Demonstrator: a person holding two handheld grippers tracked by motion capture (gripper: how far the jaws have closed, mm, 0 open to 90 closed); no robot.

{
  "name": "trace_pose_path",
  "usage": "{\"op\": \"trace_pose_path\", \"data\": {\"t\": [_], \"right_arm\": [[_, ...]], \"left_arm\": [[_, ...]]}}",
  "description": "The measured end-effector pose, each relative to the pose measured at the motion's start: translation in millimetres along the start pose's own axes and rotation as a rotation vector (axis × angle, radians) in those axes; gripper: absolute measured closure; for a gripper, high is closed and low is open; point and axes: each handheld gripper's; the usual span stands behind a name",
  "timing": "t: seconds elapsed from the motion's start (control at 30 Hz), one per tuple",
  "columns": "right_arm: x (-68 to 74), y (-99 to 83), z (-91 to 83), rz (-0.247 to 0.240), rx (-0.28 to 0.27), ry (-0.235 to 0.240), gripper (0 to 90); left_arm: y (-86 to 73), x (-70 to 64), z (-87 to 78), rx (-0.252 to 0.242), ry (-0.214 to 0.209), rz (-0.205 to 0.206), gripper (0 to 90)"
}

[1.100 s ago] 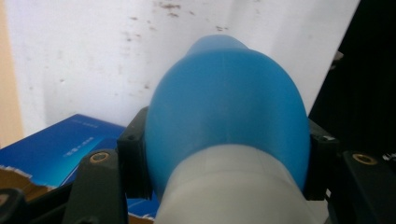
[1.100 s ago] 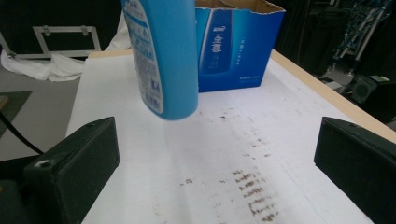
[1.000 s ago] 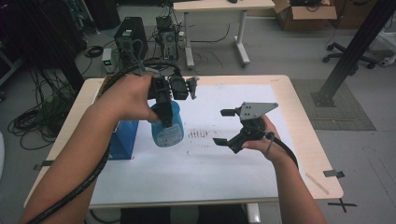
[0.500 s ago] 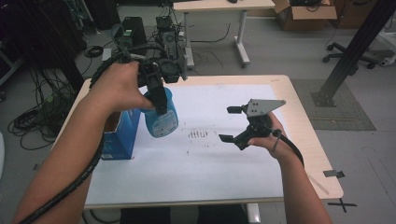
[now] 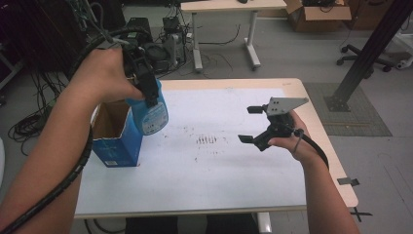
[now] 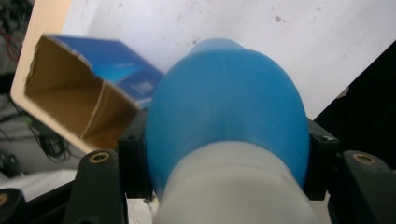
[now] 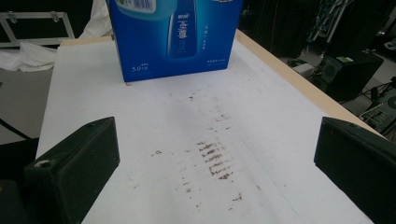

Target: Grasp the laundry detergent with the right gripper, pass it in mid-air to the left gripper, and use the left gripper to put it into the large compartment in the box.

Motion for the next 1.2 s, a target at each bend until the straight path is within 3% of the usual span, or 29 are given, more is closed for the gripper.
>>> {"op": "trace_pose_path", "data": {"t": [0.13,0.2,0.37,0.4,0.5,0.6,0.67,0.8,0.83,1.03,1.2], "right_arm": [[-4.4,-1.4,-2.3,0.010,0.007,-0.011,0.1],[-5.5,-2.4,-3.3,0.015,0.004,-0.012,0.1],[-8.0,-4.3,-4.7,0.020,0.006,-0.015,0.2],[-8.2,-4.3,-5.2,0.025,0.008,-0.017,0.1],[-9.4,-4.3,-6.2,0.021,0.006,-0.020,0.1],[-10.8,-4.1,-7.9,0.021,0.007,-0.020,0.2],[-11.9,-3.6,-8.9,0.018,0.012,-0.022,0.2],[-14.8,-0.4,-12.0,0.009,0.022,-0.029,0.2],[-14.8,-0.4,-12.0,0.009,0.022,-0.029,0.2],[-20.0,13.6,-14.7,-0.024,0.085,-0.031,0.4],[-25.9,36.0,-18.3,-0.051,0.189,-0.024,0.7]], "left_arm": [[-5.1,13.5,-14.1,0.029,-0.002,-0.060,37.4],[-5.9,15.6,-15.9,0.031,-0.002,-0.064,37.4],[-12.0,29.9,-23.8,0.045,-0.006,-0.122,37.4],[-15.5,36.1,-25.0,0.040,-0.017,-0.167,37.4],[-19.4,43.3,-26.0,0.041,-0.028,-0.199,37.4],[-28.6,56.5,-26.7,0.035,-0.042,-0.268,37.4],[-31.1,59.6,-26.6,0.032,-0.043,-0.284,37.4],[-44.7,75.4,-28.5,0.036,-0.039,-0.365,37.4],[-44.7,75.4,-28.5,0.036,-0.039,-0.365,37.4],[-54.9,87.2,-25.6,0.039,-0.058,-0.432,37.4],[-61.3,94.4,-20.1,0.058,-0.070,-0.463,37.4]]}}
Point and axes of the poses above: each handheld gripper's, and its own axes: z roughly forward along the jaws, y roughly out of its top, x roughly to its left, and after that the axes turned 5 degrees about z, right-handed
